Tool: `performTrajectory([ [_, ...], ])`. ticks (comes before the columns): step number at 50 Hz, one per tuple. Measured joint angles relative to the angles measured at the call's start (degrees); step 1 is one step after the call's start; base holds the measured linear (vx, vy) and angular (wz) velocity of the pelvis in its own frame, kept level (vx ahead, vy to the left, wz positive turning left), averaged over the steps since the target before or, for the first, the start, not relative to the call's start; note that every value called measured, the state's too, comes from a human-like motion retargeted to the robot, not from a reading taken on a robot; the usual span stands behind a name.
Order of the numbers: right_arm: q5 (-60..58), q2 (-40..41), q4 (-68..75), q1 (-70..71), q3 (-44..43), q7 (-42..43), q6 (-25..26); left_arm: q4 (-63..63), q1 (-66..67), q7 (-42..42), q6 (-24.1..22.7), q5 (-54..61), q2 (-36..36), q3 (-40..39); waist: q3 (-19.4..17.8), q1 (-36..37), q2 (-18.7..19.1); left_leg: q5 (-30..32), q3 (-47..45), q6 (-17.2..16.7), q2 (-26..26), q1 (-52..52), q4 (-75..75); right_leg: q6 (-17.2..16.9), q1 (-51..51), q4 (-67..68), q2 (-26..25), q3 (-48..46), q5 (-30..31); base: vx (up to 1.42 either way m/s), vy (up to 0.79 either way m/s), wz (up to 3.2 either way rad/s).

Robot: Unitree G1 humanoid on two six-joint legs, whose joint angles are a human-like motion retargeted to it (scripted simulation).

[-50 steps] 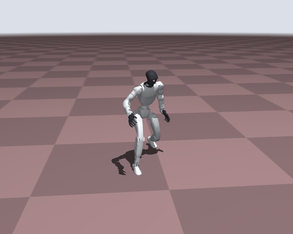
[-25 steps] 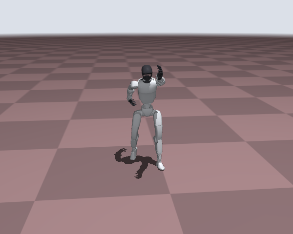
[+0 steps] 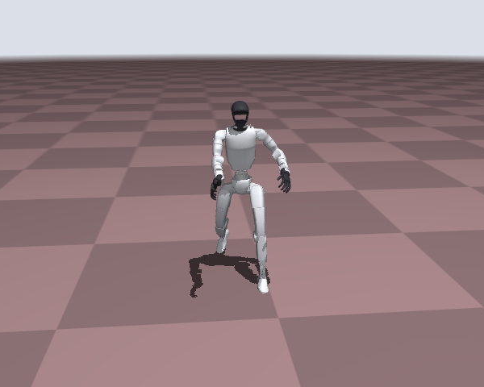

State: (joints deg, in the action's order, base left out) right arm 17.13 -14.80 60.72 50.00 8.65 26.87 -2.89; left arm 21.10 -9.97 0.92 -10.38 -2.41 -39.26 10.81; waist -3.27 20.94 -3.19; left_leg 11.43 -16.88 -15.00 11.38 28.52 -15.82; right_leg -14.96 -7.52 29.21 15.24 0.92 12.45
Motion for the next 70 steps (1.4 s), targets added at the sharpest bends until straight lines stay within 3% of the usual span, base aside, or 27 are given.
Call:
performTrajectory([
  [2,-4.67,-3.03,-3.17,8.30,1.43,0.37,0.80,15.34,9.08,2.64,2.41,-1.30,9.39,-0.99,1.89,-1.31,5.50,8.53,0.32,0.00,0.32,-9.73,18.59,-0.04,2.44,-3.35,-8.95,-0.96,-0.33,0.04,0.10,1.15],
  [4,-3.08,-5.12,-5.44,16.91,3.64,2.11,-0.11,29.04,16.19,4.45,4.38,3.08,16.18,-1.72,3.64,-2.57,6.25,5.79,-0.87,0.00,-0.85,-14.19,20.82,-0.04,7.52,-6.22,-9.84,-4.12,-1.74,0.08,0.01,1.22],
  [6,-0.09,-7.21,-6.63,26.84,6.56,4.00,-0.66,38.59,22.60,6.19,5.50,7.36,18.54,-0.37,4.07,-4.59,5.00,1.09,2.75,0.00,-3.61,-18.85,18.38,0.17,12.34,-9.54,-8.24,-7.65,-4.38,0.11,-0.09,1.50],
  [8,0.99,-10.27,-7.59,38.06,12.27,5.72,0.44,43.62,28.01,6.98,6.15,9.83,18.39,3.13,4.04,-8.12,3.34,-3.27,8.93,0.84,-6.91,-19.41,10.36,2.53,18.12,-14.91,-6.72,-9.95,-6.13,-0.02,-0.10,2.16],
  [10,-2.95,-16.32,-9.02,48.26,18.36,5.20,3.10,44.57,33.73,9.99,5.56,6.25,16.12,7.13,2.03,-10.34,0.38,-8.74,13.77,1.00,-10.66,-20.98,-1.17,-0.04,23.04,-16.87,-3.61,-11.16,-10.28,0.01,-0.12,2.33],
  [12,0.69,-21.50,-11.86,56.73,26.33,9.17,1.25,42.24,39.19,10.43,4.77,5.10,12.34,10.35,0.87,-11.70,-0.48,-12.32,15.76,0.00,-10.47,-23.06,-11.98,-0.04,27.04,-21.02,-3.55,-8.72,-12.51,0.04,-0.14,2.22],
  [15,3.38,-30.25,-15.07,68.36,44.06,9.81,0.35,36.38,47.22,12.52,4.79,7.06,5.63,10.74,-0.06,-14.98,-0.12,-13.95,17.01,0.00,-7.64,-28.27,-23.14,-0.04,30.57,-23.93,-1.18,-3.60,-6.72,0.05,0.00,2.56],
  [17,2.28,-36.37,-16.29,77.58,54.46,7.53,-1.39,34.33,51.22,15.04,4.76,6.92,2.81,4.00,-2.36,-15.69,-0.11,-10.64,18.59,0.00,-6.15,-34.63,-21.27,-0.03,36.27,-11.28,2.75,-3.54,-3.38,-0.01,0.16,2.29],
  [18,0.70,-38.71,-16.82,82.02,58.84,5.32,-1.78,34.92,52.53,15.26,5.24,8.36,2.93,-0.88,-3.36,-16.38,0.84,-12.14,20.64,0.00,-4.43,-37.38,-19.84,-0.01,41.27,0.79,4.73,-3.82,-6.70,-0.10,0.13,2.12],
  [20,-5.51,-41.29,-17.82,90.45,65.81,2.64,-0.09,38.05,52.76,11.10,7.51,17.03,5.96,-12.40,-5.88,-18.56,6.08,-26.21,24.09,0.00,5.29,-40.84,-19.27,0.75,49.11,21.74,5.02,-8.62,-13.90,-0.25,0.00,1.83],
  [22,-8.20,-40.72,-21.90,95.53,67.62,5.76,0.70,42.00,47.03,-1.02,7.87,31.19,12.49,-20.31,-9.11,-20.97,11.84,-42.22,20.61,5.08,13.03,-39.00,-21.44,0.08,54.02,28.33,4.95,-11.38,-13.38,-0.48,0.17,1.27],
  [24,-11.89,-41.18,-28.96,95.49,64.82,9.77,2.10,43.14,41.44,-8.93,6.40,37.97,18.95,-20.81,-12.59,-23.01,14.87,-50.61,18.15,8.35,15.41,-37.10,-22.31,1.13,57.14,30.14,6.62,-11.53,-11.99,-0.50,0.31,0.73],
  [26,-16.35,-42.36,-37.12,91.03,59.31,12.57,3.77,41.55,36.52,-9.22,5.39,36.08,23.42,-14.83,-15.95,-22.80,16.46,-53.46,18.30,8.57,15.10,-33.68,-25.97,2.41,59.24,28.02,5.98,-10.38,-9.49,-0.45,0.27,-0.26],
  [30,-24.59,-44.84,-48.68,67.12,43.90,13.24,7.54,37.77,29.94,0.40,6.70,20.26,25.93,-4.66,-18.34,-20.46,17.20,-49.64,16.96,6.80,11.90,-32.55,-22.77,0.53,54.67,13.48,4.01,-10.06,-3.87,-0.24,0.16,-0.38],
  [34,-20.90,-40.73,-48.08,43.48,32.87,15.21,5.80,37.80,29.98,-3.16,5.25,22.48,27.12,-6.15,-16.05,-20.29,17.18,-42.57,14.80,4.29,11.08,-35.20,-11.97,-0.04,47.99,-1.38,2.21,-13.78,0.90,-0.11,0.03,-0.12],
  [38,-20.03,-41.30,-45.38,36.42,31.46,16.59,4.94,39.46,32.28,-4.79,3.76,23.62,24.23,-6.51,-14.57,-21.49,16.74,-40.54,16.19,3.07,10.41,-35.62,-6.89,-0.04,43.82,-10.09,2.44,-16.56,4.85,-0.10,0.03,0.35],
  [43,-19.12,-44.64,-43.54,38.88,31.67,14.81,3.93,42.82,33.05,-3.27,3.92,23.02,18.95,-6.56,-15.47,-21.33,16.32,-42.60,18.51,3.10,9.40,-35.53,-6.94,-0.04,41.89,-13.15,3.67,-16.96,8.12,-0.06,0.08,0.28],
  [48,-17.69,-45.75,-43.26,39.51,31.06,16.53,3.00,44.32,34.47,-2.98,3.53,22.27,17.48,-7.33,-15.69,-21.57,16.20,-40.35,18.59,2.87,8.95,-36.38,-4.46,-0.04,38.94,-17.84,3.86,-18.04,9.74,0.05,0.02,0.13],
  [51,-17.01,-46.32,-45.26,37.05,29.83,17.98,2.09,43.17,35.56,-3.01,3.16,21.26,18.46,-6.86,-15.95,-23.26,16.30,-37.55,18.54,2.81,8.84,-37.56,-0.60,-0.04,36.80,-20.71,3.90,-18.40,8.22,0.10,0.02,0.29],
  [55,-18.82,-47.76,-49.90,31.39,26.91,17.29,1.89,41.78,34.66,-3.63,3.42,20.34,21.46,-5.12,-16.93,-25.43,17.28,-36.41,18.57,2.87,10.42,-35.33,-1.73,-0.04,40.73,-14.63,1.72,-14.17,1.28,0.07,0.00,0.00],
  [59,-24.90,-51.76,-57.54,23.78,22.75,12.21,1.90,39.74,31.00,-4.64,3.56,17.58,23.87,-3.76,-19.84,-27.34,16.87,-42.83,21.23,4.74,12.31,-26.54,-19.28,-0.02,50.47,2.51,-0.14,-9.11,-2.98,0.05,-0.06,-0.09],
  [60,-26.29,-53.19,-59.32,22.51,22.69,10.92,2.42,39.40,28.71,-6.51,3.77,18.53,24.28,-2.97,-20.87,-27.55,16.78,-43.86,22.67,4.58,12.12,-22.65,-26.05,0.00,52.51,4.59,-0.46,-7.09,-2.36,0.00,0.00,0.00],
  [63,-30.70,-58.47,-64.31,19.28,21.79,8.67,1.61,41.17,20.46,-13.02,3.76,16.06,25.57,-0.04,-23.25,-29.10,17.89,-48.39,25.53,5.08,15.40,-15.24,-40.23,1.57,60.62,19.09,0.07,-7.01,-8.03,0.10,-0.14,0.03],
  [66,-33.96,-62.31,-68.40,15.91,19.89,6.29,1.27,46.59,8.88,-20.29,5.41,12.84,28.70,1.27,-23.29,-30.61,19.41,-53.20,23.41,5.68,19.50,-16.41,-41.78,0.71,67.28,30.42,-0.56,-7.27,-11.87,0.29,-0.20,-0.42],
  [68,-34.40,-63.15,-72.23,11.59,17.51,5.34,1.03,49.04,0.15,-23.41,6.56,12.44,31.03,0.69,-21.78,-32.35,20.08,-52.48,20.65,5.71,20.67,-19.73,-38.08,0.40,68.39,32.49,-1.62,-7.61,-13.24,0.42,-0.20,-0.64],
  [70,-34.03,-62.18,-78.39,2.32,11.88,5.68,0.35,49.22,-8.85,-24.24,6.58,13.85,31.95,-0.55,-19.98,-35.36,19.74,-46.49,18.68,5.03,19.86,-24.66,-31.00,0.28,65.28,29.68,-2.32,-8.84,-12.96,0.48,-0.21,-0.32],
])
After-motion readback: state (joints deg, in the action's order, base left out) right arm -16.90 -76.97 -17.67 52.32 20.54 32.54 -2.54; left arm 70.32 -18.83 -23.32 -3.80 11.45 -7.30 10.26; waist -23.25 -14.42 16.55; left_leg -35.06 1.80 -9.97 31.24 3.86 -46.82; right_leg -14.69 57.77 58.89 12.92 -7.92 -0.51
